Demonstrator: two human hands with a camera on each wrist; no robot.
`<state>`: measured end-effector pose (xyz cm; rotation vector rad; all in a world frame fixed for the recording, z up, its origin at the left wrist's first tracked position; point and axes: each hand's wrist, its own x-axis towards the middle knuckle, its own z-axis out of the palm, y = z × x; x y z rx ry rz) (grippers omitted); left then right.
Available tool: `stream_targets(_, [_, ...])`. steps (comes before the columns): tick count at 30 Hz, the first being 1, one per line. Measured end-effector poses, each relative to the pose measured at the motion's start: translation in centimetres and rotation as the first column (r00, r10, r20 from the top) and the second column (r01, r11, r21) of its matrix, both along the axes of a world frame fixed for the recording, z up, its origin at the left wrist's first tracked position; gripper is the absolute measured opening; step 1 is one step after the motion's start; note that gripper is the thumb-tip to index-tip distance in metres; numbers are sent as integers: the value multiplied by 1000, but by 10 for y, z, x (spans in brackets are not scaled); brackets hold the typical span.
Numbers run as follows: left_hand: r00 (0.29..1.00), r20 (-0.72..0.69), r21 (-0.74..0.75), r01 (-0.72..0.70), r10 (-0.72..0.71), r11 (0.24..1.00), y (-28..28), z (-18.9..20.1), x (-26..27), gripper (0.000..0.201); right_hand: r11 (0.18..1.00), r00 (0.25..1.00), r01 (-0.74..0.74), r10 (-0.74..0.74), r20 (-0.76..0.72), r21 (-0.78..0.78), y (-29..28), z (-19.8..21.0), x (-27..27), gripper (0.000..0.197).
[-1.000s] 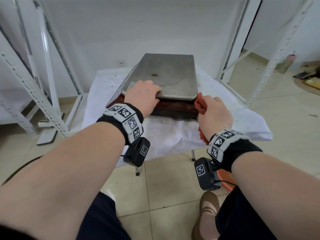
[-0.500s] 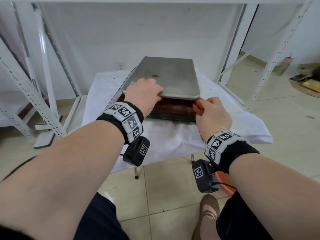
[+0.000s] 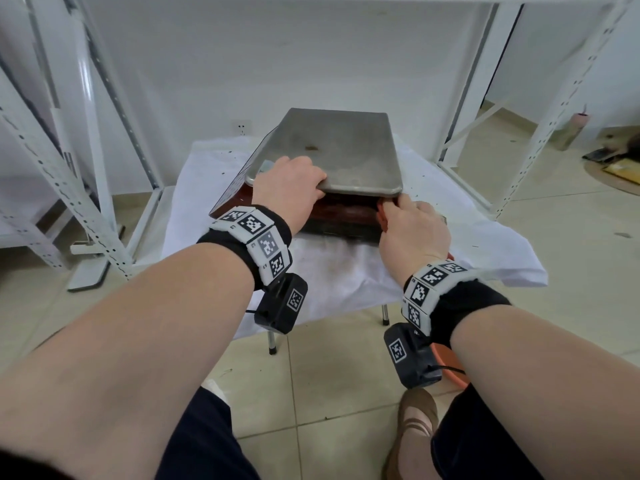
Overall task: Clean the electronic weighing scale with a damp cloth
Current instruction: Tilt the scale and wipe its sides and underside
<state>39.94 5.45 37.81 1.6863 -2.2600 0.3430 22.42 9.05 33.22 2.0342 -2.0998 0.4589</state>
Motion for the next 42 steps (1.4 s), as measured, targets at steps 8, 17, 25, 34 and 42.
stream_targets(8, [1000, -10, -63, 9, -10, 998, -6, 9, 0, 21, 997, 989, -67, 69, -134, 23, 2, 10, 6, 27])
stream_targets(17, [1000, -19, -74, 14, -15, 997, -10, 15, 2, 21, 980, 979, -200, 200, -35, 10, -5, 7, 35, 26])
stream_targets(25, [1000, -18, -59, 11, -12, 998, -13, 11, 3, 22, 989, 989, -146, 146, -29, 7, -8, 16, 12, 27])
stream_targets(34, [999, -33, -39, 9, -11, 999, -15, 19, 4, 24, 985, 985, -170, 170, -2, -15, -11, 18, 24, 24])
stream_targets(42, [1000, -3, -18, 18, -18, 1000, -17, 21, 8, 23, 948, 948, -317, 318, -32, 10, -24, 16, 57, 26])
